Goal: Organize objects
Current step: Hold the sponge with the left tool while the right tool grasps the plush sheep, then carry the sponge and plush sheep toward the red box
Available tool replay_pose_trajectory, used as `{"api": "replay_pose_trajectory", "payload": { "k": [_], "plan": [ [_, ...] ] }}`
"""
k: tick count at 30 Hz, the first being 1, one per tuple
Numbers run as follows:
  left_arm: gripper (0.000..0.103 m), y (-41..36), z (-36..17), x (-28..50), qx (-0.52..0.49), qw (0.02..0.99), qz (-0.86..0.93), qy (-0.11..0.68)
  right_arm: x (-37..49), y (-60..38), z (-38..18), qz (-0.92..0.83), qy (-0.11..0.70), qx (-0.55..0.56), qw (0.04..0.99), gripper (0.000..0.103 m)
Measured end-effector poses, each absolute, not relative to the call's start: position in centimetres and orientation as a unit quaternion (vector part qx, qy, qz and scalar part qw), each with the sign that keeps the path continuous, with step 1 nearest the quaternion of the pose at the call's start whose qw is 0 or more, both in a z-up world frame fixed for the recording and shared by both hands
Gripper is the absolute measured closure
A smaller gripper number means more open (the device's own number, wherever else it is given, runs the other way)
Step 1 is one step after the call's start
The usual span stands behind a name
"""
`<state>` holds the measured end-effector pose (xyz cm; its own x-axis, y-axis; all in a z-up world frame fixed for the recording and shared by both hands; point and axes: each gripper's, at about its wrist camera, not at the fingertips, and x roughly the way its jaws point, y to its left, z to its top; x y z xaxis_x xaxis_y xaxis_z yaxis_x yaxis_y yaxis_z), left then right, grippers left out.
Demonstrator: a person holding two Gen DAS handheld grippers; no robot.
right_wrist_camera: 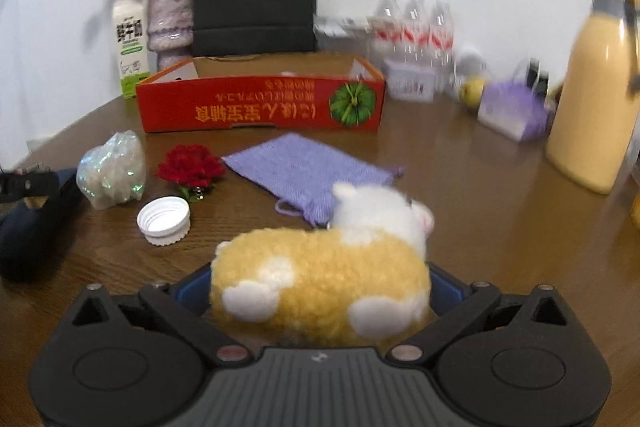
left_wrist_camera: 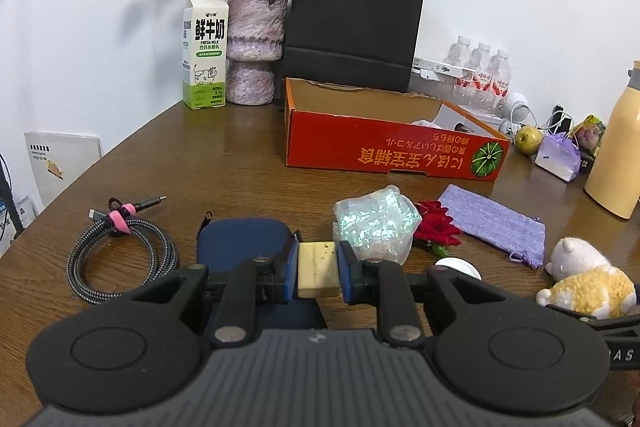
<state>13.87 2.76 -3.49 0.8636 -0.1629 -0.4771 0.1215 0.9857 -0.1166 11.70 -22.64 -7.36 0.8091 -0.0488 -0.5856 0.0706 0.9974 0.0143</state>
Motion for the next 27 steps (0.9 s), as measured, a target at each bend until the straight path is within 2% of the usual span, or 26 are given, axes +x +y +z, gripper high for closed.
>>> {"api": "replay_pose_trajectory", "payload": {
  "k": [7,27],
  "plan": [
    [0.081,2.7,-3.5,13.8,-0.041,0.964,-0.077,0.25,10.7,-22.9,-7.0,-0.033,0.272,0.021,0.961,0.007],
    [0.081,-0.8,0.2,15.2,-0.028,0.968,-0.095,0.231,12.7,-22.4,-1.9,0.001,0.181,-0.015,0.983,0.007]
  ]
}}
